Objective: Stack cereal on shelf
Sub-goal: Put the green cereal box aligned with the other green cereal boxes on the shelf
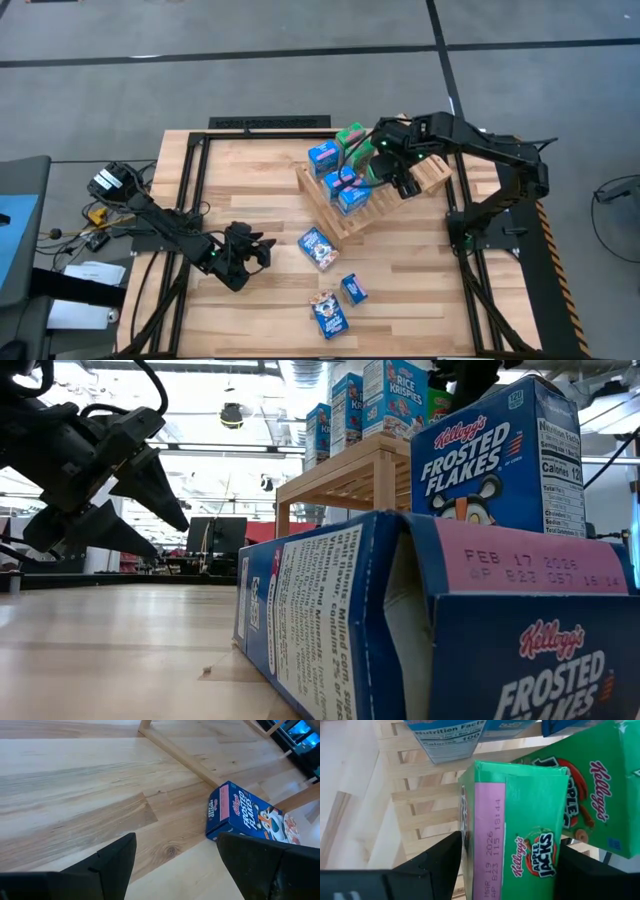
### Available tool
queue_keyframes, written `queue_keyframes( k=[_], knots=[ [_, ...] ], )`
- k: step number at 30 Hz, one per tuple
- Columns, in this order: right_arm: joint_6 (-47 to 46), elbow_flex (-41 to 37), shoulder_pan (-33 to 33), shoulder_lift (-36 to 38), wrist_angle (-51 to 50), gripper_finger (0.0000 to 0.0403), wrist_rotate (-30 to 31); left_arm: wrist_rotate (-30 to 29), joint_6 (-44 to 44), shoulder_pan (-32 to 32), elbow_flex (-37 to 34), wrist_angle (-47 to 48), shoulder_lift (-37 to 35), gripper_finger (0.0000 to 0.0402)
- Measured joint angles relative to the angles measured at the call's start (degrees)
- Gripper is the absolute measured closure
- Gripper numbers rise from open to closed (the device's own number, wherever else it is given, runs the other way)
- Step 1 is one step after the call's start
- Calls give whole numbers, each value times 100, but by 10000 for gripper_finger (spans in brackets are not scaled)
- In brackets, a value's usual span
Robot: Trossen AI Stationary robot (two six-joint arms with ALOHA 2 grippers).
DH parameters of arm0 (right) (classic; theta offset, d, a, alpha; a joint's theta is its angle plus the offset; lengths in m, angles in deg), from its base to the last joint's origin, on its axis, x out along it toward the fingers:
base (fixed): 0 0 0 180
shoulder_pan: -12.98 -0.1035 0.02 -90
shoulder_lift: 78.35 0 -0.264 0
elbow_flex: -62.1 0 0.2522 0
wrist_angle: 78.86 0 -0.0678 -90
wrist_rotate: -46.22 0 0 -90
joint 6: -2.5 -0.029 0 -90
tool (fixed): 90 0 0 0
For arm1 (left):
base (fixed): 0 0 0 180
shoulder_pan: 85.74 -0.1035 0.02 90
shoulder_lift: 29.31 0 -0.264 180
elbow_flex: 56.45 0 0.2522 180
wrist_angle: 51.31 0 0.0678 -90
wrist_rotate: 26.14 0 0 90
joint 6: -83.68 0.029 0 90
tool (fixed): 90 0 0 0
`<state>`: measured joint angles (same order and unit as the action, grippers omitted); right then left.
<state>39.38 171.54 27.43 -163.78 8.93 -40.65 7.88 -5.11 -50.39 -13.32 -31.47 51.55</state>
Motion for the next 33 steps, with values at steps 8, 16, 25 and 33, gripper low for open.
queue_keyframes(
  k=[8,16,25,33],
  knots=[
    [-66,69,-1,0,-274,141,413,-23,-3,0,0,0,0,134],
    [-109,515,20,9,-246,141,500,-31,-20,0,0,2,0,134],
    [-105,579,32,17,-345,141,708,-22,-42,0,0,2,0,127],
    [-355,1280,-23,50,-611,141,619,6,-40,-2,0,54,0,126]
  ],
)
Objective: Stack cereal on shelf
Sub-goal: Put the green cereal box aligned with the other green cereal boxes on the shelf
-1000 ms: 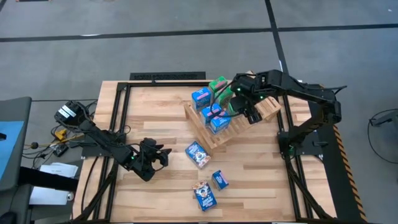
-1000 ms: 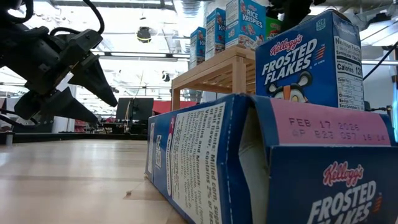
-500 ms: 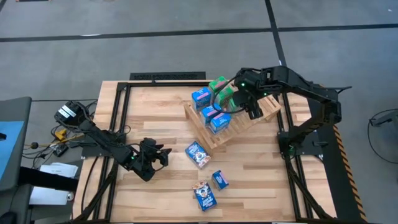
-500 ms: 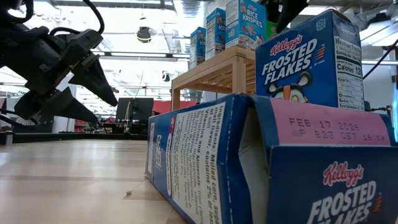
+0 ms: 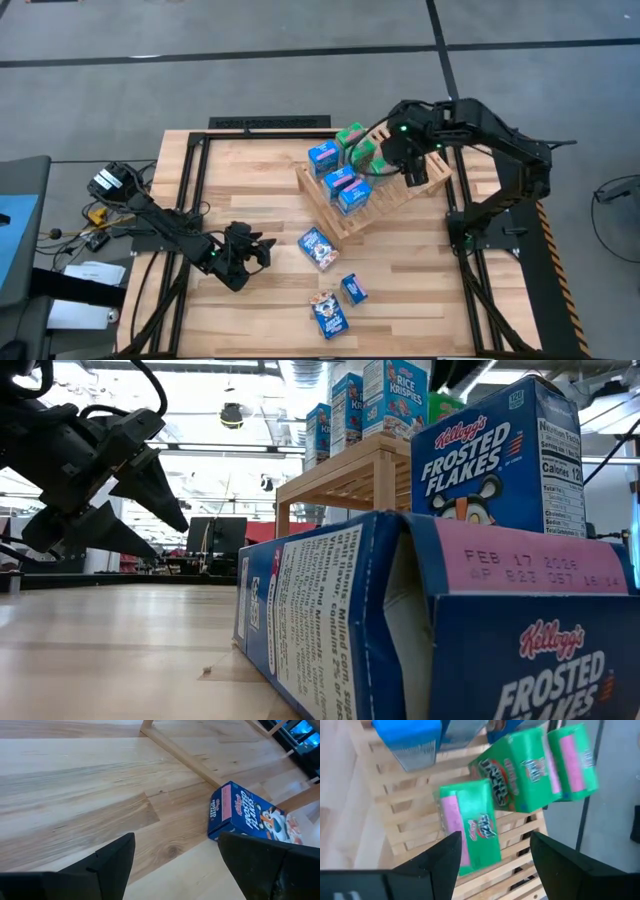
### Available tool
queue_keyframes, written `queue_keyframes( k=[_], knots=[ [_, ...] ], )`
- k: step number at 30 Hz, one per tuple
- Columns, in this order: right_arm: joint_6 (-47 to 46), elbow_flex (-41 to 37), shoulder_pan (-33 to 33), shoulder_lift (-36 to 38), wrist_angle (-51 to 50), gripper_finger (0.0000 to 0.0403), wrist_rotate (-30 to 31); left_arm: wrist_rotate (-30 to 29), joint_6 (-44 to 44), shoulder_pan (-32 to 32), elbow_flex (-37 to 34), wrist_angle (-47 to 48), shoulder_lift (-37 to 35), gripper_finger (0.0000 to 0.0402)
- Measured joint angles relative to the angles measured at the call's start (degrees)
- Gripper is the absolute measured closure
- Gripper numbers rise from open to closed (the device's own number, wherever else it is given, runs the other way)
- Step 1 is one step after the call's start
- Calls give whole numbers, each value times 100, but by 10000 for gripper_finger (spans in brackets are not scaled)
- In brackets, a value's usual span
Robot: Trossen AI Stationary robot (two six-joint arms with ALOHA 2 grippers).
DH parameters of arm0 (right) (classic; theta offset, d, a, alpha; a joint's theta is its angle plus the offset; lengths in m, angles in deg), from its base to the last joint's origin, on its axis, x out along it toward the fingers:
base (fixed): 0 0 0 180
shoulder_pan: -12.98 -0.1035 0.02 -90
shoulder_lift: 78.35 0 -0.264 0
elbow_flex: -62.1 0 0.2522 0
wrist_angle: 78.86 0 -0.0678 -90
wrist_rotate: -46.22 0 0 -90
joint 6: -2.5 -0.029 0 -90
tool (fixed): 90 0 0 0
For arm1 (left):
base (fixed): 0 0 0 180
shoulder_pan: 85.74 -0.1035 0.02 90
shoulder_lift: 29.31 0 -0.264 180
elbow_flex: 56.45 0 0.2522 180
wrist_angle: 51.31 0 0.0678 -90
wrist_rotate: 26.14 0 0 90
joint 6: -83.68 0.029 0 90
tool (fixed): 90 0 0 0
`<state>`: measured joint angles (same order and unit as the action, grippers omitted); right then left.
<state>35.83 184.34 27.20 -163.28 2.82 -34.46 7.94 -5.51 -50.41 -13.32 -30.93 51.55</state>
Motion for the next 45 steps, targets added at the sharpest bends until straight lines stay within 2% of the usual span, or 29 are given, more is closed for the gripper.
queue_keyframes(
  k=[4,8,13,16,19,21,28,32,38,45],
  knots=[
    [-308,410,3,67,-205,142,-5,7,-21,0,0,5,0,126],
    [-549,814,9,463,-314,142,-151,8,-54,-2,0,2,0,126],
    [-1458,1152,9,1075,-309,142,-496,5,-60,-10,0,1,0,126],
    [-2061,971,61,1474,-368,143,-125,9,-62,-67,0,5,0,126],
    [-2458,390,95,1895,-342,152,429,9,-62,-161,0,9,0,126],
    [-2659,-235,95,2237,-63,167,418,11,-45,-237,0,9,0,126],
    [-3188,-3018,92,3616,2128,225,267,17,-3,-439,0,8,0,126],
    [-3396,-4162,89,3919,3006,257,485,182,-38,-518,0,0,0,126],
    [-3296,-5102,-24,3990,3468,305,620,272,-135,-520,0,-19,0,126],
    [-2991,-5618,-21,3897,4246,321,840,285,-169,-532,0,-15,0,126]
  ],
)
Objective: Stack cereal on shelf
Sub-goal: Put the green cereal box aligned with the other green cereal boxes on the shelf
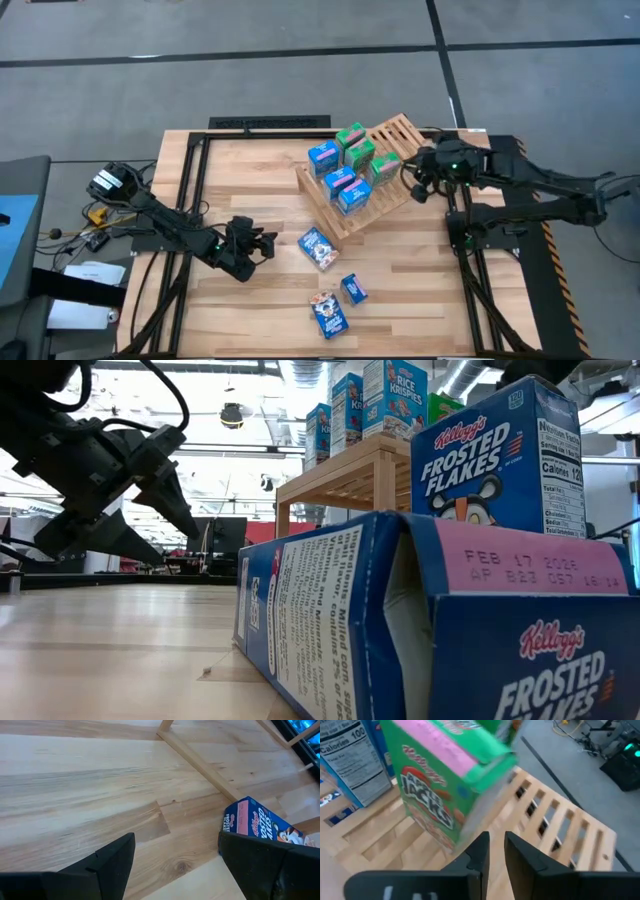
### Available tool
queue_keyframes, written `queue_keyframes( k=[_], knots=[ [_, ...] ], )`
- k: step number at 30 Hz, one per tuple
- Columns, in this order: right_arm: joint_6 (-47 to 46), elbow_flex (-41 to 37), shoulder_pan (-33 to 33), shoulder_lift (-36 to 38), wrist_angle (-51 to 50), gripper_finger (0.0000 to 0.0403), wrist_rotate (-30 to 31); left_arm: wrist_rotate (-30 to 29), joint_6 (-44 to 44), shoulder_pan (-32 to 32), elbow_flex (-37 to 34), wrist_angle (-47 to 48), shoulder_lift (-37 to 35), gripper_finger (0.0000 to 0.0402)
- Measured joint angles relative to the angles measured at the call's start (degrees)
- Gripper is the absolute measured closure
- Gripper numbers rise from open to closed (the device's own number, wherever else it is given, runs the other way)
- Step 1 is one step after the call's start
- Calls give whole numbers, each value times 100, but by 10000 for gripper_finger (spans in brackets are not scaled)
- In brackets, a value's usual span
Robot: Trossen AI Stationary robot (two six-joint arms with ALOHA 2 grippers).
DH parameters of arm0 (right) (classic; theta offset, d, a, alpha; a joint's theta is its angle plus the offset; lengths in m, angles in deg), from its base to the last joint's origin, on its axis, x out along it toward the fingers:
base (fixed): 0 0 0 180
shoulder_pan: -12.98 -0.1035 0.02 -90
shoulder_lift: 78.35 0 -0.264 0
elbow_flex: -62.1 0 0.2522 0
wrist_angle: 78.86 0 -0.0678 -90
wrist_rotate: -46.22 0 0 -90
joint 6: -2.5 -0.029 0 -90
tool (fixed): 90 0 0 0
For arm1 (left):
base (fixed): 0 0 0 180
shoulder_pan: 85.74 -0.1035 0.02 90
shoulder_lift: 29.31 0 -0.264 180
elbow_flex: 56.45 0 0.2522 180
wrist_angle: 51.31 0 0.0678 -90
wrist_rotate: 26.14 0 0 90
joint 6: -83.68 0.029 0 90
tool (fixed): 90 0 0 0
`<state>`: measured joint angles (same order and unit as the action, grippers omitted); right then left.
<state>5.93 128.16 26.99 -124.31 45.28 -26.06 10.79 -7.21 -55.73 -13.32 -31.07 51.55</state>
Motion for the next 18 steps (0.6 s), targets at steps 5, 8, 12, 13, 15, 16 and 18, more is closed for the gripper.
queue_keyframes(
  k=[5,8,12,13,15,16,18],
  knots=[
    [168,-108,5,-280,227,321,-3,2,-4,-45,0,2,0,126],
    [347,-106,5,-497,337,321,-9,-7,-24,-79,0,2,0,126],
    [459,-106,5,-737,600,321,-76,-7,-33,-115,0,2,0,126],
    [464,-106,5,-804,618,321,-89,-9,-33,-115,0,2,0,126],
    [461,-106,5,-911,666,321,-113,5,-36,-113,0,3,0,126],
    [465,-106,5,-946,675,321,-112,22,-39,-113,0,2,0,126],
    [480,-106,5,-984,711,321,-112,30,-40,-113,0,2,0,126]
  ],
)
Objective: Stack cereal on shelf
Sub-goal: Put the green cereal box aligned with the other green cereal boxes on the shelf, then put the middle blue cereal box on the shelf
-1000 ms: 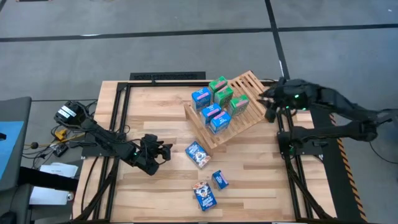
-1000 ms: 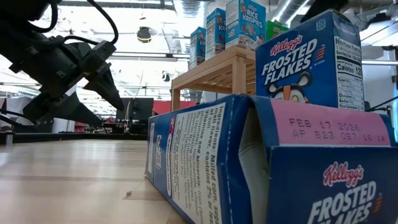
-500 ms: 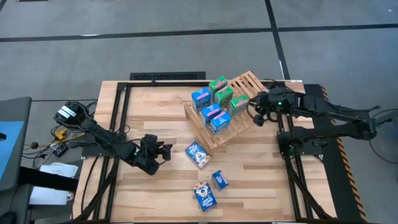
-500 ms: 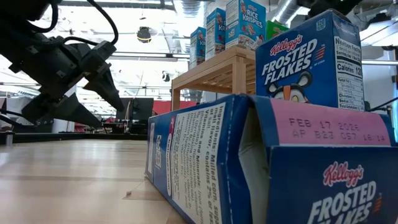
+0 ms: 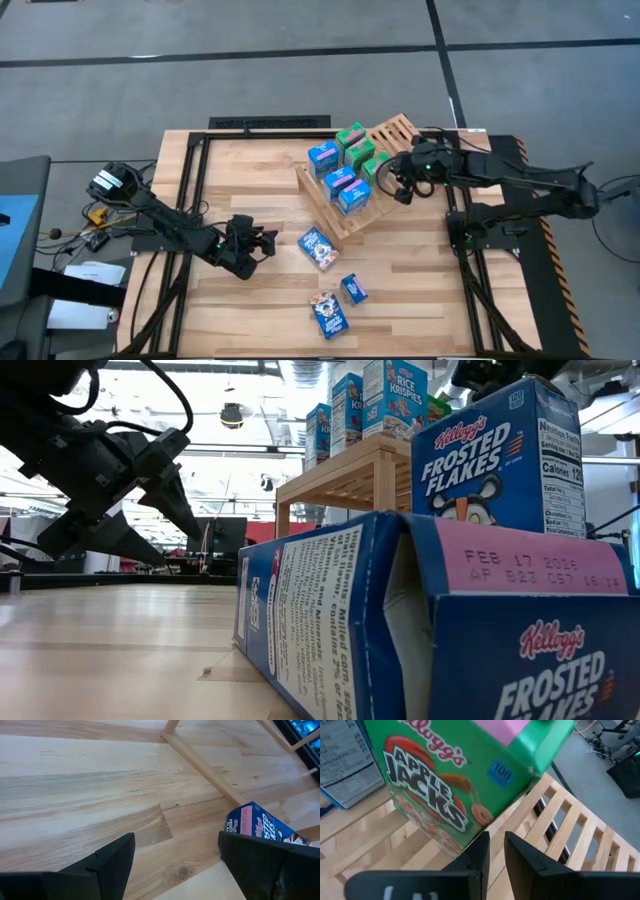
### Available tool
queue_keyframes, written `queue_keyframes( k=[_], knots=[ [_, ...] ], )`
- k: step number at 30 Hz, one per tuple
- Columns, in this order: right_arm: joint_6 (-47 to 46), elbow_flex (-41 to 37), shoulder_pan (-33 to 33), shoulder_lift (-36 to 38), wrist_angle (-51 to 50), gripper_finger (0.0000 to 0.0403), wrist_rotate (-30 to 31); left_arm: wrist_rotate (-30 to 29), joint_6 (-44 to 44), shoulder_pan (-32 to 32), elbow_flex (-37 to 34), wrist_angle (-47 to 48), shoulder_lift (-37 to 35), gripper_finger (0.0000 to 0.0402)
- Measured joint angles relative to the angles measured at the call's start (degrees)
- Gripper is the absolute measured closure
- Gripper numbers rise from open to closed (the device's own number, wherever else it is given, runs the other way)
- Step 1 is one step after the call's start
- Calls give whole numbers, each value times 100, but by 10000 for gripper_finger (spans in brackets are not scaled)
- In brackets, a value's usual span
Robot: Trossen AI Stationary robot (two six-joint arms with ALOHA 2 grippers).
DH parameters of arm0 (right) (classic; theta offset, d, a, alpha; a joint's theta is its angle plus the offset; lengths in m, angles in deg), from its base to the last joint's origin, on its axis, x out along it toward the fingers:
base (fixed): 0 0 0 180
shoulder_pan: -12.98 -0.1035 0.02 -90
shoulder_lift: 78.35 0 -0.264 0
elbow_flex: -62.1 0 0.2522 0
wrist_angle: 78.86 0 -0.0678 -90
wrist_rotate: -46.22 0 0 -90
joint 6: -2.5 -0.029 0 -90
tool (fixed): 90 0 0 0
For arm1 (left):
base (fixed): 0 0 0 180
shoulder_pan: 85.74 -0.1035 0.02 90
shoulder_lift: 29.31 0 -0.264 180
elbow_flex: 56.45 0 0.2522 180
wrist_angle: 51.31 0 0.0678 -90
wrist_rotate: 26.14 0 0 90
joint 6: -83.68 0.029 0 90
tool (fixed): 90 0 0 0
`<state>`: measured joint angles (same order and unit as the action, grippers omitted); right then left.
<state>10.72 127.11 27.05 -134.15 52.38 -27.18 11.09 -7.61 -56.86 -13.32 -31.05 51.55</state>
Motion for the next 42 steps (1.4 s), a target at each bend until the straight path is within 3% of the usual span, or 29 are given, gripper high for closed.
queue_keyframes(
  k=[6,11,13,16,19,22,26,31,42],
  knots=[
    [132,169,-11,158,-360,321,216,0,-3,0,0,0,0,126],
    [-155,914,-10,471,-1512,321,276,170,84,0,0,-6,0,126],
    [-502,1235,-33,558,-2016,315,-31,267,156,0,0,-19,0,126],
    [-1208,1540,-169,654,-2570,291,-987,396,230,0,0,-37,0,126],
    [-2065,1600,-563,695,-2906,247,-1811,496,388,0,0,-73,0,126],
    [-2961,1600,-1218,618,-3163,195,-2029,505,526,0,0,-94,0,126],
    [-4001,1600,-2223,335,-3125,155,-1890,532,697,0,0,-107,0,126],
    [-5121,1598,-3179,-333,-2999,154,-1774,805,972,0,0,-103,0,126],
    [-6420,1632,-4135,-2153,-1821,156,-1653,1032,1548,0,0,-104,0,126]
  ],
)
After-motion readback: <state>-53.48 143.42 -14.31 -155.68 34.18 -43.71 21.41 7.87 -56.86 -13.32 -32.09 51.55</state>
